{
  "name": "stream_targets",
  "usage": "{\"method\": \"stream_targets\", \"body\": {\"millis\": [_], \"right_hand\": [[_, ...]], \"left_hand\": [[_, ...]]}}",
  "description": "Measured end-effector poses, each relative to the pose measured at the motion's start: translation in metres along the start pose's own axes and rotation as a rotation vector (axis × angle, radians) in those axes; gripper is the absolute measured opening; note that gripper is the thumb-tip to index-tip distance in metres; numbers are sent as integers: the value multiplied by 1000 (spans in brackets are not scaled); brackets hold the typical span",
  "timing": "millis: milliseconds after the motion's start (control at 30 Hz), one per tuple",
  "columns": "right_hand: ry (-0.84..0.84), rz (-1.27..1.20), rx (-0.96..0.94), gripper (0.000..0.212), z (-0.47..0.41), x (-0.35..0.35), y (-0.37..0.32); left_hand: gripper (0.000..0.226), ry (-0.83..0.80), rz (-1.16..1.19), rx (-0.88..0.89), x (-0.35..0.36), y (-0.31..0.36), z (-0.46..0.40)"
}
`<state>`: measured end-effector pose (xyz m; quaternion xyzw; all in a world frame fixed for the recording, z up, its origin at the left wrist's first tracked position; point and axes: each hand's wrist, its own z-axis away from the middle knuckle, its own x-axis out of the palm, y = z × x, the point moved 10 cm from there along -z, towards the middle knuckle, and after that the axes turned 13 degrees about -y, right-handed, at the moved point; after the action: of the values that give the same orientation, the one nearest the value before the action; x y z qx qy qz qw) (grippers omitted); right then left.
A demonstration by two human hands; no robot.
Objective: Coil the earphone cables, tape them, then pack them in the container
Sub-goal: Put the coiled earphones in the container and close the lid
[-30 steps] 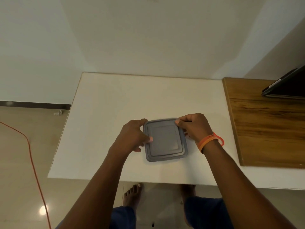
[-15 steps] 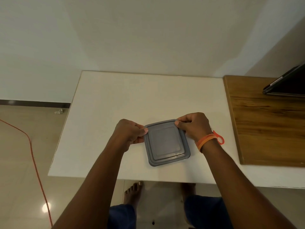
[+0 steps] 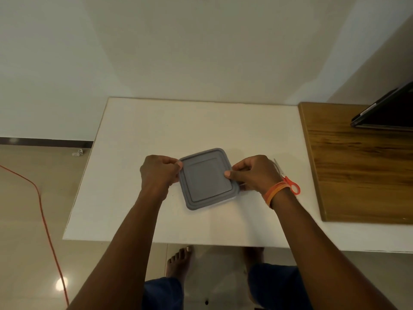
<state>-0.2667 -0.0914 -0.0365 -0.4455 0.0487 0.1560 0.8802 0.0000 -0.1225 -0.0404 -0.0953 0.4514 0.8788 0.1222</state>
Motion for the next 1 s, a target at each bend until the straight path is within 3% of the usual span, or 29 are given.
{"method": "stream_targets", "body": {"millis": [167, 367, 700, 767, 833, 900, 1000], "right_hand": [[-168, -110, 132, 32, 7, 14, 8], [-290, -161, 238, 28, 8, 29, 21], [-220, -133, 187, 15, 4, 29, 21], [-163, -172, 161, 15, 2, 22, 20], [-63, -217, 127, 16, -1, 10, 19], [-6, -243, 112, 16, -3, 1, 18], [-6, -237, 118, 17, -4, -1, 18]], "left_hand": [[28, 136, -74, 76, -9, 14, 7], [27, 156, -130, 92, -10, 17, 8], [24, 115, -31, 63, -9, 0, 1], [39, 54, 77, -4, -4, -7, 1], [51, -124, 140, -113, 18, -16, 3], [43, -316, 49, -209, 43, -19, 15], [35, -365, 54, -209, 58, -15, 22]]}}
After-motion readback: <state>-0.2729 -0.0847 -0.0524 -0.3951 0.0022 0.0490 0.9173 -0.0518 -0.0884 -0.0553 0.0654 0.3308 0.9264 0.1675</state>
